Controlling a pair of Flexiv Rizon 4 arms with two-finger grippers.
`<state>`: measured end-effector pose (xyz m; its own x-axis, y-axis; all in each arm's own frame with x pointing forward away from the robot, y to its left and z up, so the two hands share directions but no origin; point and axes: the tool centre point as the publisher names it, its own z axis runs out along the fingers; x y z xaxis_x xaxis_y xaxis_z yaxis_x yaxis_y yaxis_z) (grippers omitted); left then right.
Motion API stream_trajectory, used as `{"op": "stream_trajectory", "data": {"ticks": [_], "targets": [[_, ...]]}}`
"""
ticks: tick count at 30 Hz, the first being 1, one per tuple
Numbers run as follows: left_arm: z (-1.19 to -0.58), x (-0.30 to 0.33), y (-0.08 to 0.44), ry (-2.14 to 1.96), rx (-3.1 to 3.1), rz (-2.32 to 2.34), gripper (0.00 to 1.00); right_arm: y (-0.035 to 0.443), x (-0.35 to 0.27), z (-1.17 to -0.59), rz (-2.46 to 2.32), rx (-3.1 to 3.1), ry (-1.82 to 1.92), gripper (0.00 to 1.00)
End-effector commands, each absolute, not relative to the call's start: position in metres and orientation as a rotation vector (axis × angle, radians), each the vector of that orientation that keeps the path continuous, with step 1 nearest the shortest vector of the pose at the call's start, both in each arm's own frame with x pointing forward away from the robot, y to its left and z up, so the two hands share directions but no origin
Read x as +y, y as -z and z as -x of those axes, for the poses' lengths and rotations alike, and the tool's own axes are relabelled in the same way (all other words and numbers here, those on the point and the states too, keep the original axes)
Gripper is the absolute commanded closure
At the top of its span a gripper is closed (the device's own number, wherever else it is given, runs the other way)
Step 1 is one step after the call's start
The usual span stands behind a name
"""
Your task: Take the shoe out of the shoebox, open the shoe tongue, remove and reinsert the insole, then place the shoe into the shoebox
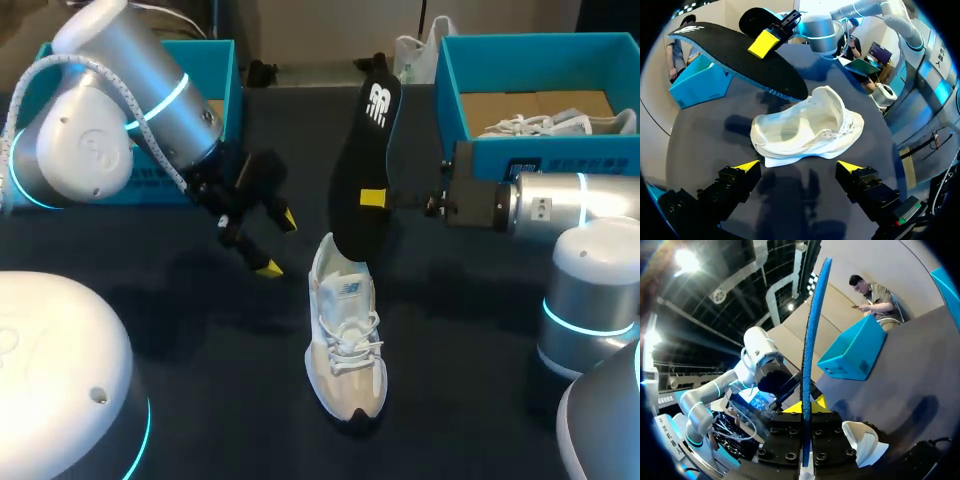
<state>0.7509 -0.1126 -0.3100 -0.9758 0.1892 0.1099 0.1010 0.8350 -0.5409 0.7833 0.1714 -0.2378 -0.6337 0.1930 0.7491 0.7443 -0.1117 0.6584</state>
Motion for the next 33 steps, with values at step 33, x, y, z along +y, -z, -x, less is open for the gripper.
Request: {"op": "stream_trajectory", "data": {"ticks": [33], "targets": [[-0.749, -0.131, 0.356, -0.736, -2.941, 0.126, 0.00, 0.259, 0.179, -0.790, 0.981, -1.833, 1.786, 1.00]]}}
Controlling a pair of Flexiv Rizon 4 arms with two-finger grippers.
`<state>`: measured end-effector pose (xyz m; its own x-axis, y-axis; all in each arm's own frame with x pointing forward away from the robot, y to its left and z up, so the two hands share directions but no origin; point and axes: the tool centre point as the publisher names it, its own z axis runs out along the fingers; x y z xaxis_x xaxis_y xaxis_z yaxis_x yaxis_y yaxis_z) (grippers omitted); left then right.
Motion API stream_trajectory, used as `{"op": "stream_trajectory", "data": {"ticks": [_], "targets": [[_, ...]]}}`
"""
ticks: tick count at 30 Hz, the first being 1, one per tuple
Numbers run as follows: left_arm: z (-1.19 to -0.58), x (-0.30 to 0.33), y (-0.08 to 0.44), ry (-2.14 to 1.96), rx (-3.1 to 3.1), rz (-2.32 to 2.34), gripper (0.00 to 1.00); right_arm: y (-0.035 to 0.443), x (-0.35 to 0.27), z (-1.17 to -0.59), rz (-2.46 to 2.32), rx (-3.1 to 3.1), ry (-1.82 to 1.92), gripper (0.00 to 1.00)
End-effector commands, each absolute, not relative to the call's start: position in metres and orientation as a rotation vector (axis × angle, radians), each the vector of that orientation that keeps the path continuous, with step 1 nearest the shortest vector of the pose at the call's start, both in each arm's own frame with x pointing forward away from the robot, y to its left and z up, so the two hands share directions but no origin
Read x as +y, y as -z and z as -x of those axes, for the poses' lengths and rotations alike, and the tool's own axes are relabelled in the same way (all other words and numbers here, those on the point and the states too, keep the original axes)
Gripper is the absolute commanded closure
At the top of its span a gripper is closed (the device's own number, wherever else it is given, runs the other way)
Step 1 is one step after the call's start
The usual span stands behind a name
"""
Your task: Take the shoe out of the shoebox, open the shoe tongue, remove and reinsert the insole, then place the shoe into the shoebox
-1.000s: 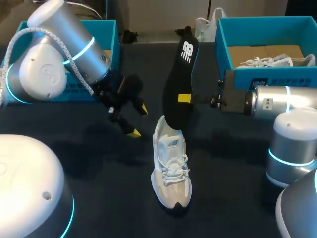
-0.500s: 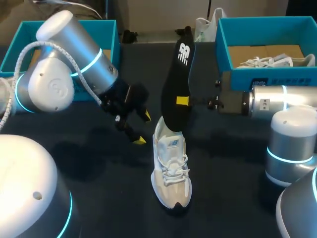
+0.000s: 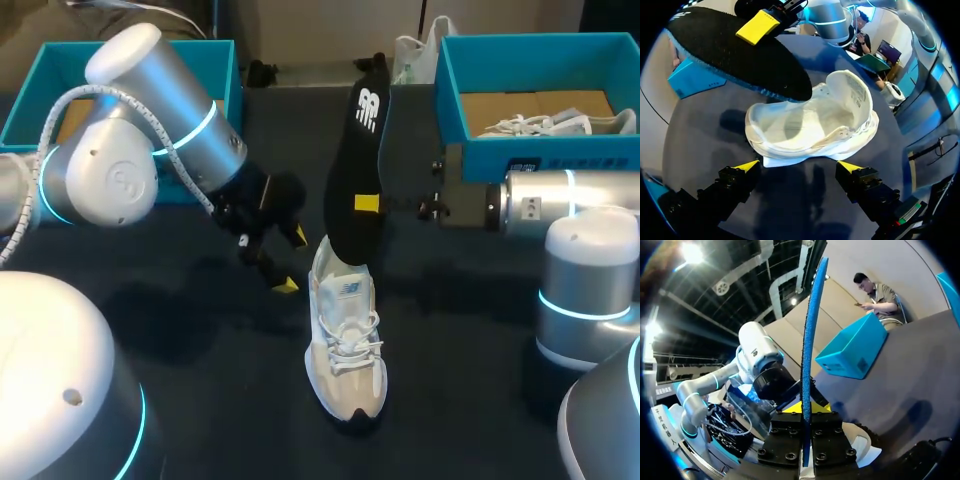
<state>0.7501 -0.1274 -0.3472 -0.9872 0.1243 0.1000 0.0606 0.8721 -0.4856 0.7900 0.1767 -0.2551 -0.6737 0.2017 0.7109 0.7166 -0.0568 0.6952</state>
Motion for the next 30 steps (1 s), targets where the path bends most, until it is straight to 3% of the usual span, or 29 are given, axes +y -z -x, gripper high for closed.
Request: {"op": "stream_trajectory", "data": {"ticks": [1, 30], "targets": [[-0.748, -0.131, 0.358, -0.735, -2.942, 0.127, 0.00, 0.259, 0.179, -0.790, 0.977, -1.833, 1.793, 1.00], [-0.745, -0.130, 0.366, -0.756, -2.974, 0.065, 0.00, 0.267, 0.192, -0.793, 0.953, -1.815, 1.827, 1.00]]}}
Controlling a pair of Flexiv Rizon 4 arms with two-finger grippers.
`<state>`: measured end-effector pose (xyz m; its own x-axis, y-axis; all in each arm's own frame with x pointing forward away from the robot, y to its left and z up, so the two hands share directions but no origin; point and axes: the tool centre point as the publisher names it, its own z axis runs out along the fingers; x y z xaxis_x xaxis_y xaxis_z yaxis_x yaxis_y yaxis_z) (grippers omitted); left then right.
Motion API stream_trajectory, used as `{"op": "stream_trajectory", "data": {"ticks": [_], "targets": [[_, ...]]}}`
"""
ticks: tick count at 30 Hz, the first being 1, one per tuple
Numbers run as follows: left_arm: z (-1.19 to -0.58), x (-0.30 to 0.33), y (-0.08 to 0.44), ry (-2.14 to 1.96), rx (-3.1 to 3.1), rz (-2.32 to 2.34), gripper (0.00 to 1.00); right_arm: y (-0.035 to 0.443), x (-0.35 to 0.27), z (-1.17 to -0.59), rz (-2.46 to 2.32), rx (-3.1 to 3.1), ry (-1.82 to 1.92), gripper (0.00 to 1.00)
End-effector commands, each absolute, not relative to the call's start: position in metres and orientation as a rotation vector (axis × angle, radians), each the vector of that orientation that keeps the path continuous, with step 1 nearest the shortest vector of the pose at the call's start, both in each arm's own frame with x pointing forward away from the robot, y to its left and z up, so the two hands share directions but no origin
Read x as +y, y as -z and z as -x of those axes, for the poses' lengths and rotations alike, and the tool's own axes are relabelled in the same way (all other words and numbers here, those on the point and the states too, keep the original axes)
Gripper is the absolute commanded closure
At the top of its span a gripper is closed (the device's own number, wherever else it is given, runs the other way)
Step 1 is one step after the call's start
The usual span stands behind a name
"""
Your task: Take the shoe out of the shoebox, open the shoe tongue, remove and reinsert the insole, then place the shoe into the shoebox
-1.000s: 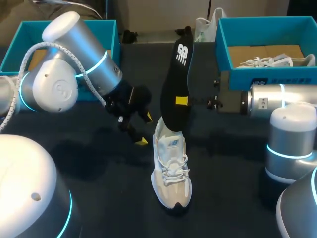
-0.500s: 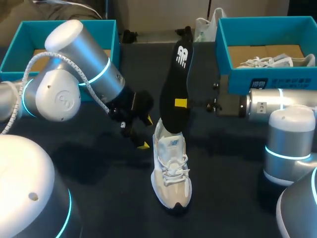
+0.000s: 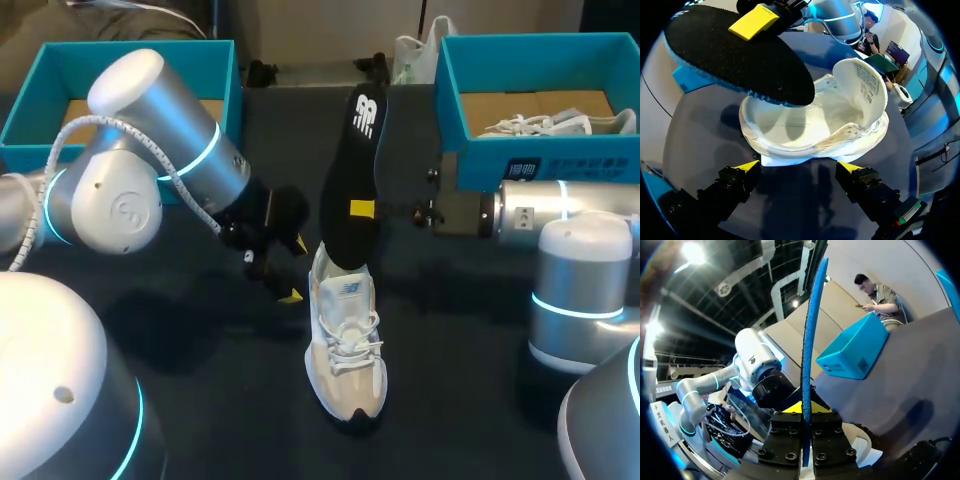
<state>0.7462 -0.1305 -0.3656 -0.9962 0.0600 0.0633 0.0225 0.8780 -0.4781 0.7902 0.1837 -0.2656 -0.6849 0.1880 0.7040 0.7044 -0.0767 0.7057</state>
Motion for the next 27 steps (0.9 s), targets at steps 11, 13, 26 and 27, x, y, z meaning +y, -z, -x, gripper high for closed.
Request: {"op": "stream_trajectory", "data": {"ticks": [11, 13, 26, 27], "targets": [[-0.745, -0.130, 0.366, -0.756, -2.974, 0.065, 0.00, 0.269, 0.198, -0.793, 0.915, -1.792, 1.881, 1.00], [-0.745, -0.130, 0.366, -0.756, -2.974, 0.065, 0.00, 0.271, 0.200, -0.793, 0.902, -1.786, 1.884, 1.00], [-0.745, -0.130, 0.366, -0.756, -2.974, 0.065, 0.00, 0.281, 0.200, -0.792, 0.858, -1.774, 1.889, 1.00], [-0.745, -0.130, 0.366, -0.756, -2.974, 0.065, 0.00, 0.281, 0.199, -0.792, 0.855, -1.774, 1.891, 1.00]]}}
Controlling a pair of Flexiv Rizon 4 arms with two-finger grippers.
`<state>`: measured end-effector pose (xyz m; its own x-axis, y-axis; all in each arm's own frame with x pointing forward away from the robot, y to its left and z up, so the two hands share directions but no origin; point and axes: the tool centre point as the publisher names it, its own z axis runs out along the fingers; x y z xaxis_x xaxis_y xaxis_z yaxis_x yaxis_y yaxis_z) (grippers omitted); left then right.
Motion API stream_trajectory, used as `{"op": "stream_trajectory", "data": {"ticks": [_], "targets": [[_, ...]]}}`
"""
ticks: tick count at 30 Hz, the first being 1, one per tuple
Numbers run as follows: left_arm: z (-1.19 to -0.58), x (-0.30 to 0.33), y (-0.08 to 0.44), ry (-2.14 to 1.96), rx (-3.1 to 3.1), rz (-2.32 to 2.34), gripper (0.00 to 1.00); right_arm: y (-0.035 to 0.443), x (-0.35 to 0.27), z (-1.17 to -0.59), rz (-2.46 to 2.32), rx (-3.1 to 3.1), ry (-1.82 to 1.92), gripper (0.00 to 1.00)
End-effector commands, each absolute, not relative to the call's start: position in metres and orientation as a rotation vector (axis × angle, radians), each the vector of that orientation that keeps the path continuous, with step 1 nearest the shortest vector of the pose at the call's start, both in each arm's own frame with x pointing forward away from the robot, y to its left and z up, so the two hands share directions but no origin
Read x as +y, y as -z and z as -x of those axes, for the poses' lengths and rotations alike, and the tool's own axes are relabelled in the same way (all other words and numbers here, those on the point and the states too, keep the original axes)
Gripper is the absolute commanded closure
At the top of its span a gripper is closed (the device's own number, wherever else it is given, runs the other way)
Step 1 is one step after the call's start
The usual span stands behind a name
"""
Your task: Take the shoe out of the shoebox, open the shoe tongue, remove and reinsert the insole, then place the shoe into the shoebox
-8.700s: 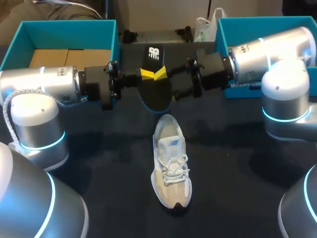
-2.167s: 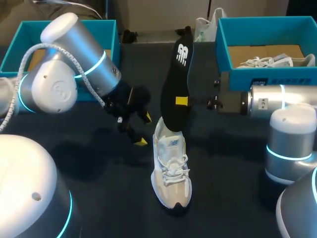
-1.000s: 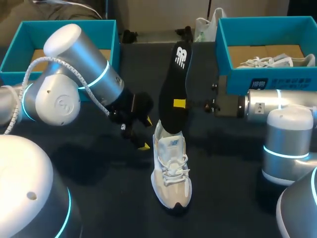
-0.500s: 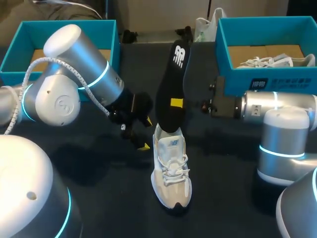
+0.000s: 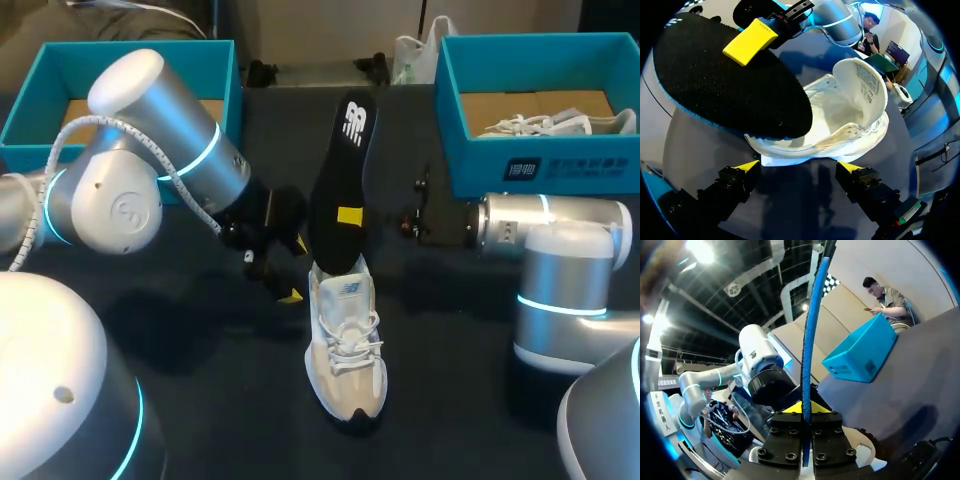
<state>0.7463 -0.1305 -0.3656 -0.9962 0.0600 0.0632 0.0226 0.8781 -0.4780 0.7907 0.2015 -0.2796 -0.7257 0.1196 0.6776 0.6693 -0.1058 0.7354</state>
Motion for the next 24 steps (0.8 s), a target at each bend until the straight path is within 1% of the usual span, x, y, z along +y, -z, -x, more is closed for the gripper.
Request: {"op": "stream_trajectory", "data": {"ticks": [1, 24], "targets": [[-0.745, -0.130, 0.366, -0.756, -2.974, 0.065, 0.00, 0.282, 0.199, -0.792, 0.847, -1.776, 1.892, 1.00], [-0.745, -0.130, 0.366, -0.756, -2.974, 0.065, 0.00, 0.295, 0.201, -0.787, 0.736, -1.791, 1.877, 1.00]]}}
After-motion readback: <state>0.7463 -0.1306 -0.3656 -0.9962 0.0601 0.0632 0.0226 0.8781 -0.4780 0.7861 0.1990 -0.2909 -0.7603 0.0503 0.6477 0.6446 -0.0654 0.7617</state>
